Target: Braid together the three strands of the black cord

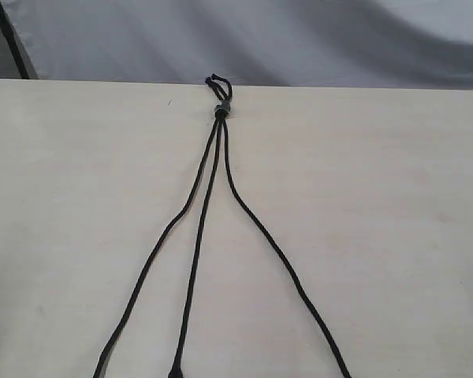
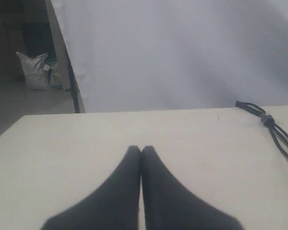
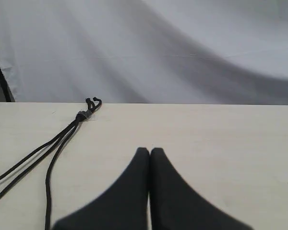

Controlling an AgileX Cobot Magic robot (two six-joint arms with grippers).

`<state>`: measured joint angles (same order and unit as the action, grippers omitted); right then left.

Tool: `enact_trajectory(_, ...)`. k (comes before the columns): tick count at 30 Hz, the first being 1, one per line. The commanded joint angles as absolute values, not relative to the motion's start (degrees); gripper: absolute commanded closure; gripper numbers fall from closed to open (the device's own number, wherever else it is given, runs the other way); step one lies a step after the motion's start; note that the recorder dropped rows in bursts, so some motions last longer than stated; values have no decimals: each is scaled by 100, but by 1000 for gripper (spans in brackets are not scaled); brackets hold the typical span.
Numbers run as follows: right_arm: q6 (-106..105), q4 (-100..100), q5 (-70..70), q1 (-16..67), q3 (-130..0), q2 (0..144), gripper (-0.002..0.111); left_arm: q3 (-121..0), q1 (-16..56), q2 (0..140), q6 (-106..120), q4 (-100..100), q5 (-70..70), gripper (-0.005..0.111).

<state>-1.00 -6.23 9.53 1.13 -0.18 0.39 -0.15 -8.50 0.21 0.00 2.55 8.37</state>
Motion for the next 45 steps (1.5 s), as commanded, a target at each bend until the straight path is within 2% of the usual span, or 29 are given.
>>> enact_trajectory(1,-88,-553,940,81,0,0,109,0,-859,0,0,262,829,106)
enact_trajectory(10,-107,-553,930,81,0,0,109,0,-859,0,0,277,597,106)
enact_trajectory(13,-87,-565,714,81,0,0,109,0,-859,0,-137,316,-1051,106)
enact_trajectory(20,-64,-664,-809,81,0,0,109,0,-859,0,-2796,316,-4738,106)
enact_trajectory(23,103,-664,-1849,81,0,0,109,-120,-859,0,-2908,316,-5364,106)
enact_trajectory(25,537,-664,-2680,81,0,0,109,-498,-859,0,-2525,316,-4862,107)
enact_trajectory(27,680,-552,-3099,81,0,0,109,-1048,-859,68,-1876,316,-3592,107)
enact_trajectory(30,663,-493,-1991,81,-635,47,109,-1729,-859,748,-1824,407,-2068,107)
enact_trajectory(37,640,-493,174,81,-2102,1981,109,-2519,-859,3134,-2881,1654,-765,107)
enact_trajectory(41,640,-493,597,195,-2502,3518,109,-2870,-777,4481,-2962,1773,444,107)
enact_trajectory(45,640,-493,794,762,-2875,5089,109,-2955,-484,5517,-2833,1773,625,107)
